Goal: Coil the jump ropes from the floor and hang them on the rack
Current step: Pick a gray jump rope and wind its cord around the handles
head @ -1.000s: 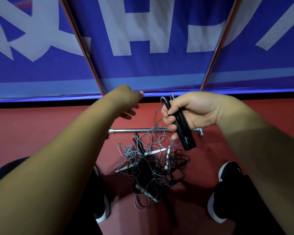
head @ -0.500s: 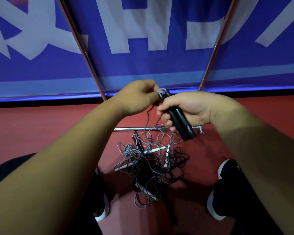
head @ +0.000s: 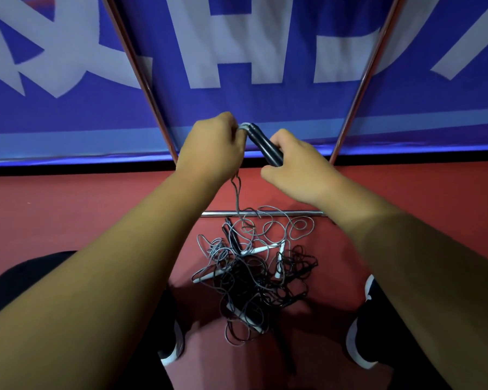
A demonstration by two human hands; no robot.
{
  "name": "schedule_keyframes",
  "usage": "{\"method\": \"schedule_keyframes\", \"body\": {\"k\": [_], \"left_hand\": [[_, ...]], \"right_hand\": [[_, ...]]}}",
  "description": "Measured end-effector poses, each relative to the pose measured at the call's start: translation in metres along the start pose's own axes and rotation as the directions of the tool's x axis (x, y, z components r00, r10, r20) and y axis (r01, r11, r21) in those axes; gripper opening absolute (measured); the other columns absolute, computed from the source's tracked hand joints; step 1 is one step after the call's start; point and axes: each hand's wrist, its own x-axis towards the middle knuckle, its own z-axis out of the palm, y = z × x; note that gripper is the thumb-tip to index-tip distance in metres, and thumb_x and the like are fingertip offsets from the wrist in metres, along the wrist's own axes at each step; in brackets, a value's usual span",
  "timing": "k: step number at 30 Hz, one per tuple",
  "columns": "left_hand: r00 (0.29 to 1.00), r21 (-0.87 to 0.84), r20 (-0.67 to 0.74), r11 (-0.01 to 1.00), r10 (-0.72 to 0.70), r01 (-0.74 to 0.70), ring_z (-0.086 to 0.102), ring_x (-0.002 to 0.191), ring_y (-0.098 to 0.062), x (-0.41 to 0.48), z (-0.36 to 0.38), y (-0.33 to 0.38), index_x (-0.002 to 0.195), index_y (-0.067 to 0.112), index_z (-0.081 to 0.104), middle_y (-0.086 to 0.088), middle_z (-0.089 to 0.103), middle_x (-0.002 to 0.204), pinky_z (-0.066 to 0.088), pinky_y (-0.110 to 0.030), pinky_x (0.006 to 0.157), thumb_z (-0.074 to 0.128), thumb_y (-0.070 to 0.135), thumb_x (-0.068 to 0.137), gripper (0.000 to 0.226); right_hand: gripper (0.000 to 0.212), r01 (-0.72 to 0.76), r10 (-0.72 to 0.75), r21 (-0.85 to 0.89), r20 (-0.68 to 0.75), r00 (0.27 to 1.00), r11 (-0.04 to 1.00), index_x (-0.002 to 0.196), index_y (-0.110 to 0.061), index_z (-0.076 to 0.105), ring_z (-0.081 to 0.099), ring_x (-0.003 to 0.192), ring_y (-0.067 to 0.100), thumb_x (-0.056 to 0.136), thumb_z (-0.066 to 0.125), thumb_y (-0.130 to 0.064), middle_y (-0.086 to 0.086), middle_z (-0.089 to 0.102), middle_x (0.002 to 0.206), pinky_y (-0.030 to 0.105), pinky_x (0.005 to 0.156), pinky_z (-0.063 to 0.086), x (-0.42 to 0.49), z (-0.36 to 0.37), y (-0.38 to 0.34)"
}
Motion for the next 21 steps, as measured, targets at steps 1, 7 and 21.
{"method": "schedule_keyframes", "body": {"k": [1, 7, 21], "left_hand": [[1.000, -0.025, 0.000, 1.000, -0.008, 0.008, 0.063, 0.066, -0.031, 0.000, 0.000, 0.000, 0.088, 0.017, 0.057, -0.005, 0.066, 0.071, 0.056, -0.046, 0.060, 0.046, 0.042, 0.102, 0.031], [0.998, 0.007, -0.034, 0.998, -0.057, 0.058, 0.053, 0.066, -0.037, 0.002, -0.006, 0.000, 0.080, 0.013, 0.046, -0.006, 0.055, 0.068, 0.035, -0.037, 0.053, 0.044, 0.041, 0.104, 0.037], [0.993, -0.316, 0.089, 0.943, -0.081, 0.106, 0.074, 0.074, -0.026, 0.003, -0.011, 0.005, 0.096, 0.021, 0.056, -0.005, 0.067, 0.081, 0.061, -0.048, 0.067, 0.050, 0.033, 0.100, 0.013]], "right_hand": [[0.024, 0.016, -0.016, -0.031, 0.002, 1.000, 0.999, 0.103, -0.025, 0.048, 0.058, 0.072, 0.025, 0.088, 0.066, -0.028, 0.001, 0.061, 0.088, 0.039, 0.062, 0.048, 0.000, 0.000, 0.001], [0.010, 0.040, -0.042, -0.070, -0.033, 0.999, 0.997, 0.105, -0.023, 0.054, 0.062, 0.077, 0.032, 0.095, 0.056, -0.025, 0.003, 0.064, 0.089, 0.047, 0.071, 0.056, -0.001, 0.002, 0.005], [0.010, 0.106, -0.137, -0.149, -0.213, 0.967, 0.983, 0.106, -0.025, 0.055, 0.058, 0.080, 0.033, 0.105, 0.051, -0.034, 0.000, 0.064, 0.085, 0.042, 0.067, 0.053, 0.002, -0.001, 0.007]]}}
